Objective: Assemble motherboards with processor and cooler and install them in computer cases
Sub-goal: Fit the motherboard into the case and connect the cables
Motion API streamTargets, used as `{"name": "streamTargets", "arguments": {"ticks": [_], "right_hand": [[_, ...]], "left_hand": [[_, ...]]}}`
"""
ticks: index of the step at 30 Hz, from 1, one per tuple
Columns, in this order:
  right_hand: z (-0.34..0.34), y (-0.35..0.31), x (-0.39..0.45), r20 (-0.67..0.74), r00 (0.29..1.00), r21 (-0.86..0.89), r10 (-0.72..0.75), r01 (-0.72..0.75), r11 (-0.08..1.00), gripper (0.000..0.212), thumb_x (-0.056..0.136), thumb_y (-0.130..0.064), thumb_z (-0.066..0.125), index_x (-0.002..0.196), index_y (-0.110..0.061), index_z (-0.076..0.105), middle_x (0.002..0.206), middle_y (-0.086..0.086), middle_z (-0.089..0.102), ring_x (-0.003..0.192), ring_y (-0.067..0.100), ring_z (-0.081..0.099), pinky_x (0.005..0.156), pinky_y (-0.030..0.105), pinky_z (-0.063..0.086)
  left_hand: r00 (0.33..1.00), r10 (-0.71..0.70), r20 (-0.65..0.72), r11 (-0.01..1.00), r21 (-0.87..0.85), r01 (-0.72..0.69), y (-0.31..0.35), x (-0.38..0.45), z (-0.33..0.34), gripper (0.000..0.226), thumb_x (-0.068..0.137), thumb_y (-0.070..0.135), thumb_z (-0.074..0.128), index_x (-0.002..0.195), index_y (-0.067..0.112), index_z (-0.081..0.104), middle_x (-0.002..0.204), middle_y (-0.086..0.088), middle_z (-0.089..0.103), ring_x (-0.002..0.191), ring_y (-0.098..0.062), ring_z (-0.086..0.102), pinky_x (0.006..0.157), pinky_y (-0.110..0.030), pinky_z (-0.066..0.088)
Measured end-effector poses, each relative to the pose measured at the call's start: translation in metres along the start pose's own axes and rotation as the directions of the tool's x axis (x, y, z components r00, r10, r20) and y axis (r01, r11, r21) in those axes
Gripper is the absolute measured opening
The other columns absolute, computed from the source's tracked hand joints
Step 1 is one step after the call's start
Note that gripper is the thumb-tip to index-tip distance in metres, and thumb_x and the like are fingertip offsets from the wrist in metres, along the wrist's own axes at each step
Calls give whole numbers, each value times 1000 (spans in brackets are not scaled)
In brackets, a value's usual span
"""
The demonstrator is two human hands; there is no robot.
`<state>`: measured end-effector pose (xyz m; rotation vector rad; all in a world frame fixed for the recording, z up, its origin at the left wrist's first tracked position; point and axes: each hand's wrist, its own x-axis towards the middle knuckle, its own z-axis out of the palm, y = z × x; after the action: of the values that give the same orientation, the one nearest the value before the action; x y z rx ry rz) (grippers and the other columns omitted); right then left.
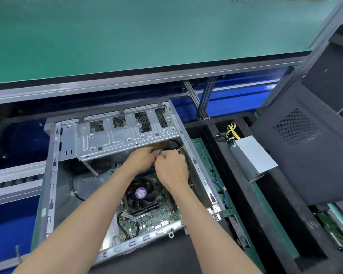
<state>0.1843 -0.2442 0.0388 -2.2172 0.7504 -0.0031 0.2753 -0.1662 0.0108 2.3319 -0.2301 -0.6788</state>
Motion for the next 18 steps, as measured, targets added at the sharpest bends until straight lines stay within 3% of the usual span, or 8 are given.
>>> {"name": "streamTargets", "arguments": {"ticks": [2, 4, 6, 9, 10, 12, 14, 18], "right_hand": [[0, 0, 2, 15, 999, 74, 41, -42, 996, 30, 92, -24, 47, 63, -20, 45, 74, 5, 55, 66, 27, 47, 56, 32, 32], [-1, 0, 2, 9, 998, 137, 63, -63, 989, 38, 91, -22, 50, 54, -20, 40, 63, 1, 51, 56, 22, 44, 51, 31, 29], [-2, 1, 0, 10, 998, 172, 69, -70, 983, 41, 89, -22, 53, 50, -21, 39, 57, -2, 49, 51, 20, 42, 50, 29, 30], [-3, 1, 0, 20, 997, 201, 72, -74, 977, 44, 87, -24, 55, 46, -22, 38, 53, -4, 45, 48, 19, 37, 48, 28, 27], [-3, 1, 0, 28, 997, 214, 71, -75, 974, 44, 86, -21, 55, 46, -22, 37, 52, -5, 43, 48, 19, 36, 48, 28, 27], [-3, 1, 0, 48, 996, 274, 74, -84, 958, 39, 83, -12, 51, 47, -20, 39, 50, -3, 42, 50, 20, 35, 51, 28, 30], [-4, 1, 1, 96, 989, 400, 116, -145, 905, 29, 79, -3, 46, 53, -11, 55, 48, 1, 51, 48, 20, 43, 47, 27, 36], [-6, -7, 8, 257, 945, 517, 201, -311, 798, 30, 80, 5, 48, 57, -5, 64, 46, 4, 56, 37, 15, 46, 45, 21, 43]], "left_hand": [[999, 19, 50, 980, -199, -8, -9, -6, -5, 33, 103, 39, 52, 117, 16, 71, 113, 6, 70, 118, -23, 60, 88, -21, 45], [982, 59, 178, 847, -529, 45, -15, -16, -10, 29, 100, 37, 58, 99, 12, 75, 98, 2, 76, 103, -23, 68, 89, -25, 53], [964, 102, 245, 708, -699, 103, -20, -22, -11, 28, 92, 38, 69, 90, 12, 77, 95, -4, 76, 89, -18, 70, 92, -35, 54], [962, 106, 252, 694, -712, 110, -19, -28, -14, 9, 88, 20, 74, 84, 16, 81, 99, -2, 77, 86, -10, 71, 87, -30, 54], [967, 100, 234, 664, -740, 110, -20, -27, -14, 13, 89, 12, 72, 80, 16, 82, 99, -2, 78, 87, -10, 71, 84, -27, 54], [974, 91, 209, 576, -808, 120, -20, -28, -14, 21, 89, 1, 69, 74, 12, 81, 94, -5, 78, 86, -12, 71, 79, -25, 55], [975, 59, 213, 458, -874, 163, -21, -27, -12, 16, 87, -4, 68, 77, 4, 79, 87, -9, 76, 81, -16, 69, 73, -24, 57], [961, 69, 268, 278, -930, 239, -27, -23, -12, 10, 73, -1, 71, 82, -3, 75, 80, -12, 72, 77, -18, 65, 72, -25, 58]]}}
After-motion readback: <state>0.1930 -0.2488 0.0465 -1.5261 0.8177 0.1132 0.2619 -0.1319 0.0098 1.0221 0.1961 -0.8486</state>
